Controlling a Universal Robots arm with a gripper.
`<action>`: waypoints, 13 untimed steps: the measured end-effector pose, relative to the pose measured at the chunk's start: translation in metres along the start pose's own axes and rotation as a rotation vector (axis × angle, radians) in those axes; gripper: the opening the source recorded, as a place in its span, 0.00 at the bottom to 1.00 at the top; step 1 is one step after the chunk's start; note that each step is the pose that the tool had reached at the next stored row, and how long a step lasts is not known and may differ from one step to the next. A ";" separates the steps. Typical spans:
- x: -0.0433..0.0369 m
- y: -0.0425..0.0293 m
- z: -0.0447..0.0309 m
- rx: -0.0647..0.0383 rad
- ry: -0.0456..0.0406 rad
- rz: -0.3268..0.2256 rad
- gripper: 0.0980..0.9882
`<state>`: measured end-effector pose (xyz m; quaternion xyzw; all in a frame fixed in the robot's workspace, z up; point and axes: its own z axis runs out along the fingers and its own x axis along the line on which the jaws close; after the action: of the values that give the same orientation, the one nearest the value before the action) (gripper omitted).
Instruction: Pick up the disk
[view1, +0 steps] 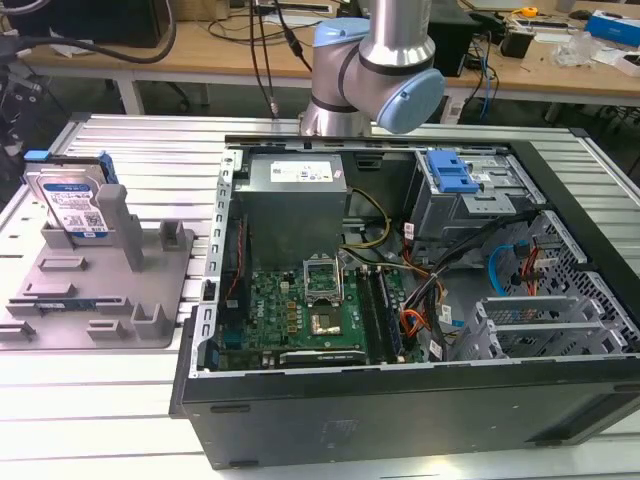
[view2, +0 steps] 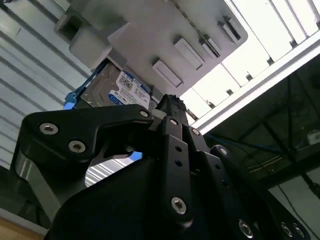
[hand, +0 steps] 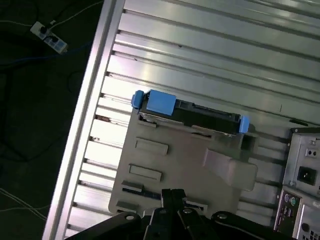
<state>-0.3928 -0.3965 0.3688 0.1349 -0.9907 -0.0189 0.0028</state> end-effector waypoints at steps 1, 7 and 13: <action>0.0000 0.0000 0.0000 0.000 0.0019 -0.049 0.01; 0.0000 0.0000 0.0001 0.000 0.0075 -0.196 0.29; 0.0000 0.0000 0.0003 0.000 0.0119 -0.312 0.43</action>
<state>-0.3928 -0.3965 0.3685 0.2871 -0.9577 -0.0182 0.0057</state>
